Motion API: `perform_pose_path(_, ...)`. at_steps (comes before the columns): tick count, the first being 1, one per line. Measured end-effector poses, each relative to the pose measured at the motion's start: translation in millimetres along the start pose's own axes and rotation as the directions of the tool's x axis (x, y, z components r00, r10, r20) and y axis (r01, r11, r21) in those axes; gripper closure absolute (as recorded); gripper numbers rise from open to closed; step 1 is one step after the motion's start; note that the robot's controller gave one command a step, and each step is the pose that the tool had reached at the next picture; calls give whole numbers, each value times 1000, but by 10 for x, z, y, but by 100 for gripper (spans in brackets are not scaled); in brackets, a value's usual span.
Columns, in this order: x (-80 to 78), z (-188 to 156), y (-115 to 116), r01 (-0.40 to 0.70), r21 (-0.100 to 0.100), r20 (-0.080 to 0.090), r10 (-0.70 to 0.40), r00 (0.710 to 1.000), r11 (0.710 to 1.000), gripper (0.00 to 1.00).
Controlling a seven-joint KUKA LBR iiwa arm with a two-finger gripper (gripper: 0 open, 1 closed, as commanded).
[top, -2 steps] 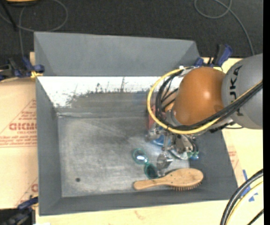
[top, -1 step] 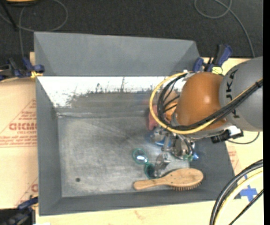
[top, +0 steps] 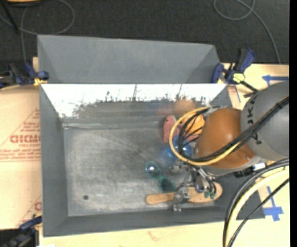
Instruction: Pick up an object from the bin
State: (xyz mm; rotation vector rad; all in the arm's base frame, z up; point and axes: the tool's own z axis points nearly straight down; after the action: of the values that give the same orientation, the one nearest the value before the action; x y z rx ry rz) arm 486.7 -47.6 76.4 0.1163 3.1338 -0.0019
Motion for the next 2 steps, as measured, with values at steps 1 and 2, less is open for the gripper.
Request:
perform_pose_path(1, -147, 44, 222, -285, 1, -2, 285, 958, 958, 100)
perform_pose_path(2, -146, 44, 222, -285, 1, -2, 285, 958, 958, 100)
